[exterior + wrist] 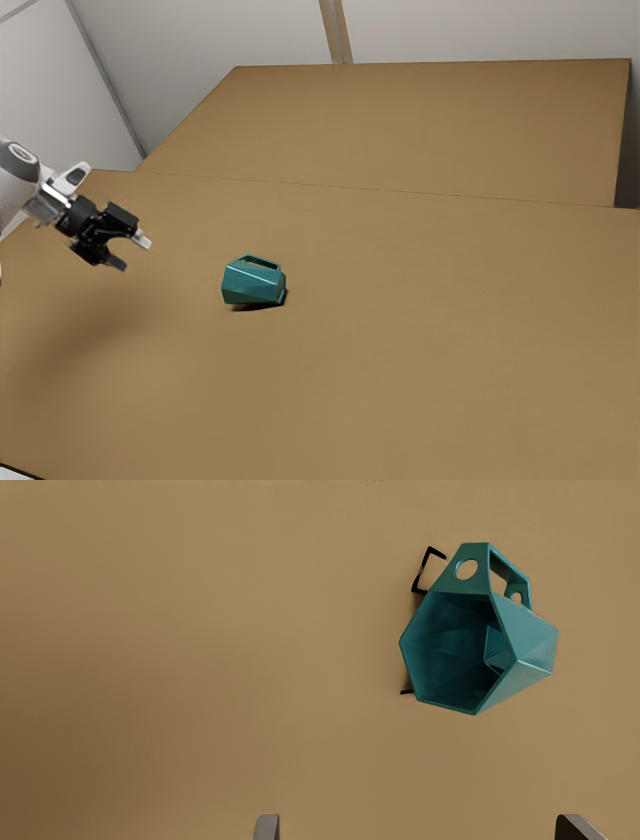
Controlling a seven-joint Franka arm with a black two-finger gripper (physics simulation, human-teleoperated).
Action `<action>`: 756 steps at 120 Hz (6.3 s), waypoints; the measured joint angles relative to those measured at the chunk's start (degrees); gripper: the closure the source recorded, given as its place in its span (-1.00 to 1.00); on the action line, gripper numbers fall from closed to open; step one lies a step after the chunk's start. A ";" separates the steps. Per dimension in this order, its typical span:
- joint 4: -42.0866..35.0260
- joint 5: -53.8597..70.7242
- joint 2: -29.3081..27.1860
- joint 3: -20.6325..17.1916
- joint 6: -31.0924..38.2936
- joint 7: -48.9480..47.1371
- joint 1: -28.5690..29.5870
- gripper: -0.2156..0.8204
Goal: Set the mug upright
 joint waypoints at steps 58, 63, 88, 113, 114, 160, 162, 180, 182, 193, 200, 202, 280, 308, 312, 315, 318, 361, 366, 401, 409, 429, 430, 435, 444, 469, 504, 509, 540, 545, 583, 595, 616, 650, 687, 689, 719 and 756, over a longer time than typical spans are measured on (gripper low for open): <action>-0.40 -14.49 5.32 -3.55 0.12 9.70 -0.05 -0.58; -0.47 -15.17 5.42 -4.21 0.18 10.20 -0.24 -0.58; -1.87 -17.76 5.90 -6.14 0.31 11.92 -0.62 -0.58; -2.27 -18.94 6.19 -8.38 0.58 12.33 -0.93 -0.58; -2.26 -18.99 6.25 -8.46 0.61 12.33 -0.94 -0.58; -2.23 -21.77 8.52 -9.60 1.52 12.40 -1.59 -0.58; -2.23 -21.90 8.61 -9.63 1.54 12.39 -1.62 -0.58; -2.15 -22.95 9.26 -10.14 1.66 12.25 -1.86 -0.58; -2.15 -23.06 9.32 -10.20 1.67 12.23 -1.90 -0.58; -2.14 -23.69 9.65 -10.41 1.71 12.09 -2.03 -0.58; -2.14 -23.95 9.74 -10.66 1.72 11.99 -2.06 -0.58; -2.14 -24.01 9.75 -10.71 1.73 11.96 -2.07 -0.58; -3.20 -25.97 10.46 -11.68 0.97 10.75 -2.19 -0.51; -4.00 -26.48 10.41 -11.68 0.97 10.76 -2.05 -0.23; -4.07 -26.67 10.41 -11.68 0.96 10.78 -2.05 -0.18; -4.09 -26.79 10.41 -11.68 0.95 10.79 -2.05 -0.15; -4.13 -26.92 10.43 -11.68 0.95 10.81 -2.08 -0.11; -4.40 -28.19 10.42 -11.68 0.76 10.94 -2.19 0.38; -4.41 -28.31 10.43 -11.68 0.75 10.95 -2.20 0.44; -4.20 -28.59 9.81 -11.77 0.91 10.86 -2.50 0.74; -4.05 -28.68 8.81 -11.75 0.92 10.81 -2.97 0.81; -3.93 -28.17 5.51 -11.73 1.39 10.51 -4.31 0.84; -3.92 -28.12 5.32 -11.74 1.41 10.49 -4.37 0.84; -3.91 -27.69 4.35 -11.77 1.54 10.35 -4.77 0.85; -3.90 -24.79 1.47 -12.11 2.17 9.69 -5.41 0.87; -4.14 -3.73 -7.36 -15.08 6.94 4.23 -7.89 0.89; -3.63 29.36 -8.86 -21.94 16.06 -6.85 -9.19 0.89; -3.63 32.12 -8.42 -22.07 16.94 -8.32 -9.49 0.89; -4.91 39.77 -6.21 -23.98 20.63 -16.02 -9.84 0.90; -5.92 41.11 -7.03 -24.54 20.89 -17.30 -9.92 0.90; -11.44 47.31 -9.05 -26.11 25.25 -25.08 -10.70 0.90; -11.43 47.70 -8.63 -27.34 26.41 -26.97 -11.42 0.90; -11.49 47.91 -7.40 -28.41 28.12 -29.76 -11.43 0.90; -11.81 47.97 -5.67 -29.62 30.52 -33.09 -10.84 0.90; -12.34 47.84 -4.47 -29.69 32.24 -35.40 -10.85 0.88; -12.34 47.77 -4.47 -29.70 32.29 -35.48 -10.86 0.87; -12.23 46.86 -4.54 -29.78 32.61 -35.94 -10.84 0.55; -11.92 46.78 -5.05 -29.78 32.58 -36.28 -10.84 0.15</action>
